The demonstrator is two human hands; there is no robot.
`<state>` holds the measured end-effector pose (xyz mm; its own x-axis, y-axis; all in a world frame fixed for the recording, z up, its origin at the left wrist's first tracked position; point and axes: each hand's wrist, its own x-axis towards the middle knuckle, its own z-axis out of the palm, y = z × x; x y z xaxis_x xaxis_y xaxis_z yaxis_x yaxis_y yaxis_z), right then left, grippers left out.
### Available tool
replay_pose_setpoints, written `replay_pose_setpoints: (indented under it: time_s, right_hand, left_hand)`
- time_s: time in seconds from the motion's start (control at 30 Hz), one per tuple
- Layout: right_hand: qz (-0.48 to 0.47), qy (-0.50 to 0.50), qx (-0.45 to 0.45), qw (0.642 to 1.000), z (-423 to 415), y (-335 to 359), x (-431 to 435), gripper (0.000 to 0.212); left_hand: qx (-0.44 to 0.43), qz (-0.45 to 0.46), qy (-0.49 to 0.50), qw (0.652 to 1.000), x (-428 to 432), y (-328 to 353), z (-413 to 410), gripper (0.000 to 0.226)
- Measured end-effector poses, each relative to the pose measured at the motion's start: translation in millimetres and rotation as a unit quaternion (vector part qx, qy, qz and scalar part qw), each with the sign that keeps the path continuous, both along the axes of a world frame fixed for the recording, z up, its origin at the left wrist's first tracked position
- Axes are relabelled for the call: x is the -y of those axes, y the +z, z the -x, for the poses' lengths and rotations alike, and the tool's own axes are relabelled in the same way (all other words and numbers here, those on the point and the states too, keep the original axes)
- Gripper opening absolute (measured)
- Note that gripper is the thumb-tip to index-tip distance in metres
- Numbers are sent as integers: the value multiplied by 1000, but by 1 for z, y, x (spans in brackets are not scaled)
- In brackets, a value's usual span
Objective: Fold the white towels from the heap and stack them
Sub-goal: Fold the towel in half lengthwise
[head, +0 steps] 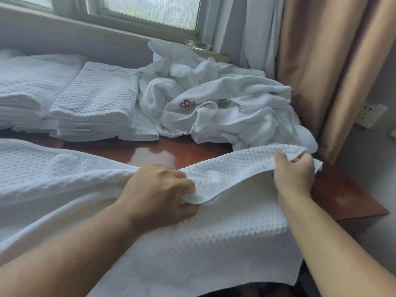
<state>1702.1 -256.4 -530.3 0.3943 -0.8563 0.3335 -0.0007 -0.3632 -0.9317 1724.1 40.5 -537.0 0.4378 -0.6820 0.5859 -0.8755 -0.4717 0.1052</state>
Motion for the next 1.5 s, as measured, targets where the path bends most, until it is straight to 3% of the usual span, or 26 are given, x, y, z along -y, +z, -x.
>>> replay_pose_setpoints:
  time_s: [0.1, 0.2, 0.33, 0.43, 0.63, 0.73, 0.8, 0.83, 0.87, 0.9, 1.0, 1.07, 1.2, 1.33, 1.5]
  right_hand:
    - [83, -34, 42, 995, 24, 7, -2, 62]
    - [138, -15, 18, 990, 42, 1, -9, 73]
    - [219, -56, -19, 974, 52, -6, -15, 54]
    - [254, -95, -59, 961, 52, -6, -18, 52]
    - [370, 32, -146, 917, 62, -7, -17, 30]
    - [382, 108, -290, 871, 66, 3, -16, 40]
    - [375, 106, -455, 801, 60, 24, -17, 50]
    - [387, 99, -516, 757, 55, 37, -20, 47]
    - [392, 111, -539, 737, 51, 47, -25, 39]
    - [382, 144, -535, 739, 46, 56, -32, 32]
    - [261, 295, -443, 805, 33, 59, -54, 31]
    - [229, 341, -455, 790, 28, 45, -66, 32]
    - [250, 321, -470, 783, 29, 22, -68, 47]
    - [335, 267, -499, 753, 29, 11, -83, 66]
    - [305, 277, -484, 772, 30, 4, -84, 71]
  left_hand:
    - [-5, 9, 3, 1000, -1, 2, -1, 29]
    - [7, 1, -2, 1000, -1, 2, -2, 31]
    - [9, -20, 1, 1000, -2, 2, -3, 32]
    - [8, -23, -9, 1000, -3, 3, -4, 32]
    - [-6, -30, -5, 1000, -4, 0, -5, 31]
    - [4, -33, -2, 999, -3, -1, -8, 33]
    - [7, -35, -11, 999, -3, -1, -9, 34]
    - [9, -36, -16, 999, -3, -1, -10, 34]
    - [9, -40, -22, 999, -4, 0, -11, 34]
    - [7, -45, -29, 999, -5, 1, -12, 34]
    - [8, -61, -46, 997, -7, 2, -13, 34]
    - [14, -64, -54, 996, -10, 2, -13, 33]
    - [32, -84, -63, 994, -21, 2, -15, 32]
    - [65, -115, -62, 989, -31, 7, -21, 26]
    - [72, -117, -53, 989, -42, 12, -21, 28]
